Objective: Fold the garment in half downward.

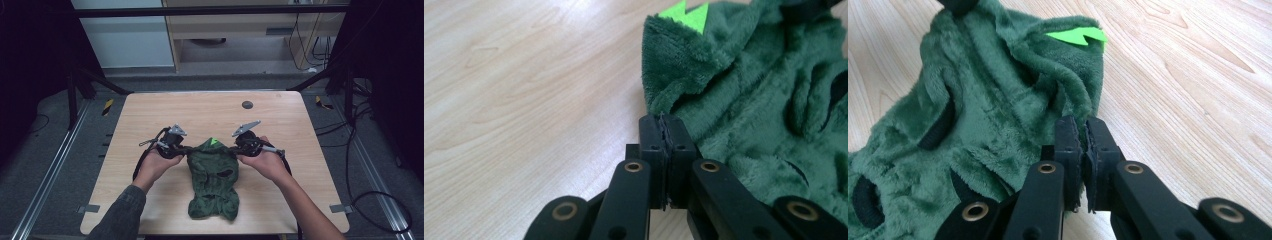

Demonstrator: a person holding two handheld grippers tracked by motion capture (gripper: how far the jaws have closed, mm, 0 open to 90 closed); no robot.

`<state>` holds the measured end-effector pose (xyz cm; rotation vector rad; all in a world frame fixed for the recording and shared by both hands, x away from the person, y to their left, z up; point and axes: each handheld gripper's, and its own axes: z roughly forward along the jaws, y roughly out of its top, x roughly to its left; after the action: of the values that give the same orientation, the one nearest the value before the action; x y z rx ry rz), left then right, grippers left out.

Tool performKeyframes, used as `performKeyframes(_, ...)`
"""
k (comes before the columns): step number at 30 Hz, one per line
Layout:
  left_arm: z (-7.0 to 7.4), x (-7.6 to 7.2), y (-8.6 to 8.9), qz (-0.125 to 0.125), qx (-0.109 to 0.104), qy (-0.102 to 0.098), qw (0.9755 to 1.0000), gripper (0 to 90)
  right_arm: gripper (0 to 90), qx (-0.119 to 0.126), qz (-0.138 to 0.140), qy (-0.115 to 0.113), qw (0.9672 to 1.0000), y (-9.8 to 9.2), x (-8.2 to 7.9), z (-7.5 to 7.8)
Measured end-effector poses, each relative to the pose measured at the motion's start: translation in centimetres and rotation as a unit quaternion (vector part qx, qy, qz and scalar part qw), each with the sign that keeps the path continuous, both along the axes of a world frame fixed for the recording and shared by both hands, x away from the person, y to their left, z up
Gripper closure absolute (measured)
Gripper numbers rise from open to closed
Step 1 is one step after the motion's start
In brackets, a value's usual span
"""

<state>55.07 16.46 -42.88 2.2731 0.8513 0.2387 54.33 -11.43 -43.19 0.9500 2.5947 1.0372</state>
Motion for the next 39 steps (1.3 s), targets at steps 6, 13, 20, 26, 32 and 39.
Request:
performKeyframes(6,0.5,0.1,-0.3,-0.004,-0.003,-0.011,0.9999,88.9,85.9,0.002,0.000,-0.007,1.0000,-0.2,0.2,0.5)
performKeyframes(13,1.5,0.5,0.0,-0.003,0.003,-0.017,0.9999,88.9,85.8,0.009,0.004,-0.015,0.9998,-0.2,1.0,1.0)
performKeyframes(20,2.0,1.1,0.2,0.004,-0.003,-0.019,0.9998,88.8,85.8,0.007,0.004,-0.021,0.9997,-0.1,1.2,1.7)
performKeyframes(26,2.7,1.6,-0.3,-0.002,0.004,-0.025,0.9997,88.9,85.8,0.005,0.004,-0.031,0.9995,-0.1,1.4,2.3)
performKeyframes(32,3.1,2.0,-0.4,0.004,-0.001,-0.027,0.9996,88.9,85.8,0.004,0.001,-0.035,0.9994,-0.3,1.9,2.8)
performKeyframes(39,3.3,2.1,-0.2,0.004,-0.002,-0.030,0.9995,89.0,85.7,0.001,0.004,-0.040,0.9992,-0.1,2.2,3.2)
